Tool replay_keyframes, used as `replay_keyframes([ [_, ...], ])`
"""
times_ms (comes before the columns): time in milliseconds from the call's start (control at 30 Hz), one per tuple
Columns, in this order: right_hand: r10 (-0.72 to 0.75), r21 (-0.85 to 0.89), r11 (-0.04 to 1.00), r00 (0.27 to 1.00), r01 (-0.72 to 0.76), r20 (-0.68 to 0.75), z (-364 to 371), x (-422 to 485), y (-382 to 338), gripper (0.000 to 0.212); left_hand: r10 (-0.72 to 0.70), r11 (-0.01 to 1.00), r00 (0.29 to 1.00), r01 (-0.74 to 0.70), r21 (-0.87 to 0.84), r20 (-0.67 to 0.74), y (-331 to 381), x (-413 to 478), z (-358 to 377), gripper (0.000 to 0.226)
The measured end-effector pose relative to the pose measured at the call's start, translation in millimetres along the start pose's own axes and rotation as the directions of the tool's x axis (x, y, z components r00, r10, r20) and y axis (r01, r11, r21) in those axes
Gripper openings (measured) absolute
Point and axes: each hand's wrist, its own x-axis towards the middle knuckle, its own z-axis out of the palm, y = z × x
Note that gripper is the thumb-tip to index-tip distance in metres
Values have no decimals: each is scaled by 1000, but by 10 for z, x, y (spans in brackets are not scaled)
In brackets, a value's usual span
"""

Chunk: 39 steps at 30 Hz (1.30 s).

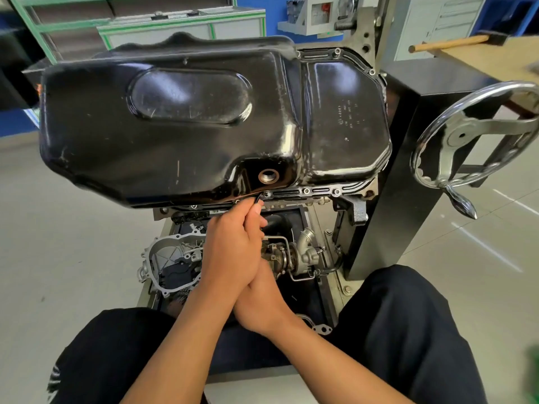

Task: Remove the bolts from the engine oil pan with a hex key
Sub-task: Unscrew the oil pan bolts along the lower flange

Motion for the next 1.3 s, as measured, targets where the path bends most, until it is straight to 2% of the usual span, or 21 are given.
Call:
replay_keyframes([
  [233, -9, 77, 997, 999, 12, -38, 107, 59, 43, 42, 135, 990, 991, -133, 52, -23, -54, 68, -31, 30],
  [433, -25, 145, 989, 1000, 26, -11, 72, 66, 30, 53, 159, 987, 986, -156, 48, -48, -4, 66, -8, 34],
  [533, -29, 125, 992, 1000, 29, 1, 15, 29, 43, 48, 149, 988, 987, -147, 38, -66, -7, 72, 11, 34],
  [633, 13, 111, 994, 1000, -14, 12, -41, -38, 70, 36, 113, 994, 990, -113, 11, -83, -13, 73, 54, 29],
  [767, 80, 163, 983, 997, -82, 20, -143, -93, 56, 44, 9, 998, 996, -16, -68, -94, -27, 63, 114, 34],
  [867, 145, 163, 976, 989, -143, -3, -203, -117, 84, 37, -19, 995, 996, 11, -95, -91, -17, 50, 127, 36],
  [1133, 214, 256, 945, 977, -202, -19, -350, -183, 125, 39, 27, 1000, 996, -26, 13, -90, 120, -12, 143, 35],
  [1300, 357, 458, 822, 933, -339, 51, -457, -175, 55, 37, 31, 995, 997, -24, 99, -70, 250, -37, 161, 38],
])
